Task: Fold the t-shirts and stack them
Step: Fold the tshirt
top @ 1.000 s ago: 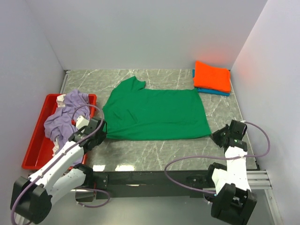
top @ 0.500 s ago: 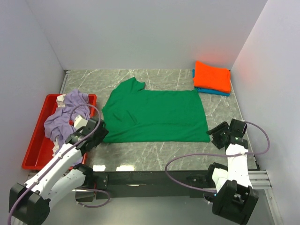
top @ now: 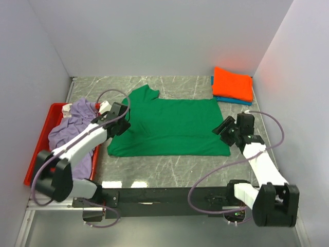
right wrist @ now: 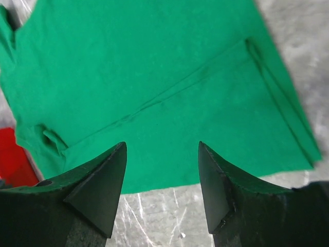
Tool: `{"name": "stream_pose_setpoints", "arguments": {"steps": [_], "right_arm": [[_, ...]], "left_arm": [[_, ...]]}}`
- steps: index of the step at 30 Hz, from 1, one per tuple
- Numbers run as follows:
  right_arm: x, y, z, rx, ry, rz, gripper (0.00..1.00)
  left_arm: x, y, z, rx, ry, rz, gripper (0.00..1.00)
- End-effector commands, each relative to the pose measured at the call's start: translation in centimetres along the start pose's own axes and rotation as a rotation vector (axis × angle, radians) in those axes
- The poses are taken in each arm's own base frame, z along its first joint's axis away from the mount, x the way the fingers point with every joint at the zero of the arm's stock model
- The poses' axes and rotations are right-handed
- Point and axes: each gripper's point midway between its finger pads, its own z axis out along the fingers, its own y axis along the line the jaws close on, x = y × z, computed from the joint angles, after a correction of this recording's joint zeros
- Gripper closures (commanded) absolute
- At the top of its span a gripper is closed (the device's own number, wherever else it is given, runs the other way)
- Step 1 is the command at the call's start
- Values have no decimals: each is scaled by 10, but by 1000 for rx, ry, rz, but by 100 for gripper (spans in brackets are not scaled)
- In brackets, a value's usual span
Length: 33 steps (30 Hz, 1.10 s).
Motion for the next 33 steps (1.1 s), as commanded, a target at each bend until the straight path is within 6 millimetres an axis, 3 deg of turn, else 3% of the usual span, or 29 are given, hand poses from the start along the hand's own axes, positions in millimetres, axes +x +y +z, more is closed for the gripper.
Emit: {"name": "stream_pose_setpoints", "arguments": {"steps": [1, 5, 13, 19, 21, 28, 33], "right_arm": [[-16, 30, 10, -63, -32, -32, 36], [-19, 50, 25, -83, 1, -62, 38], [-12, 64, 47, -112, 56, -87, 40], [-7, 71, 54, -161, 72, -115, 41], [2, 67, 58, -169, 90, -125, 41], [14, 59, 58, -183, 101, -165, 42], [18, 54, 54, -188, 99, -202, 42]], "left_arm": [[-19, -38, 9, 67, -28, 11, 63], [-26, -47, 29, 12, -31, 52, 62], [-27, -59, 68, -62, -12, 103, 57], [-53, -100, 90, 10, -44, 145, 53], [-71, -120, 105, 29, -81, 207, 53], [-117, -162, 141, 145, -175, 325, 48], [-130, -197, 169, 258, -225, 462, 41]]}}
